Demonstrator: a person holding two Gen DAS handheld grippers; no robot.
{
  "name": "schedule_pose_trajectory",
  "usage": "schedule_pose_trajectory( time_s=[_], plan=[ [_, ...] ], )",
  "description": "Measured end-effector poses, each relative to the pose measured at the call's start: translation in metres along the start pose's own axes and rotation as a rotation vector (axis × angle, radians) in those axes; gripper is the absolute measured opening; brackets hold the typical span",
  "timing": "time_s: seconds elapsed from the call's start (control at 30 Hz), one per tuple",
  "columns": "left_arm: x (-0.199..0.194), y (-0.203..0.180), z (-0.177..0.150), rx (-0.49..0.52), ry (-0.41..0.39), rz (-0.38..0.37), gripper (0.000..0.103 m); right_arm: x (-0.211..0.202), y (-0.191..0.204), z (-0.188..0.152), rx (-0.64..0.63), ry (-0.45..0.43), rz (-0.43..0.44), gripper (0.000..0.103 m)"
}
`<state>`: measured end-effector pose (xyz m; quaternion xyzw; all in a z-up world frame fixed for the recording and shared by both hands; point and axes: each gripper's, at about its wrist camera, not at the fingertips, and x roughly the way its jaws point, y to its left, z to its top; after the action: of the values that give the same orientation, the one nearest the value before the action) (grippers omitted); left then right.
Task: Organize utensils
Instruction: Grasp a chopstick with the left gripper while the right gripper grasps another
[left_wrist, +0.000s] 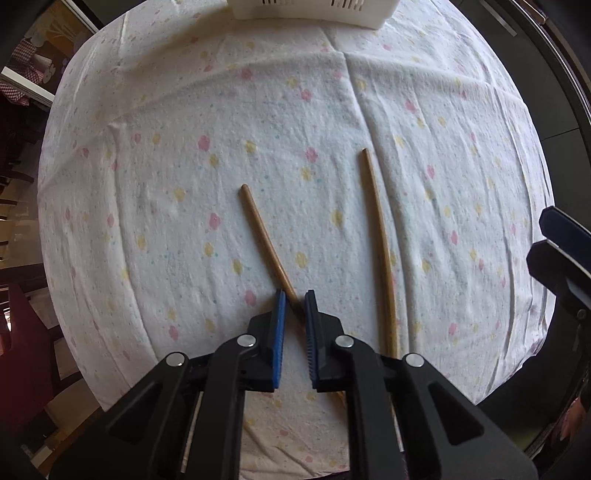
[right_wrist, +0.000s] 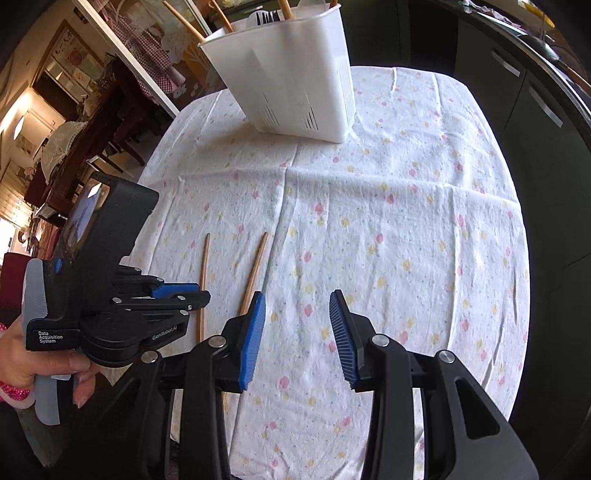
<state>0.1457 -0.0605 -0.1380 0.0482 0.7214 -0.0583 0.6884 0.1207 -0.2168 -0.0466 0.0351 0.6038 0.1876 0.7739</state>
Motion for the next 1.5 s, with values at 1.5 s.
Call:
schedule_pose_trajectory(
  time_s=[1.5],
  plan=[
    [-0.036, 0.064, -0.038, -0.065, -0.156, -0.105, 0.006, 0.035, 0.075, -0.017, -0.091, 0.003, 0.066, 0.006]
  ],
)
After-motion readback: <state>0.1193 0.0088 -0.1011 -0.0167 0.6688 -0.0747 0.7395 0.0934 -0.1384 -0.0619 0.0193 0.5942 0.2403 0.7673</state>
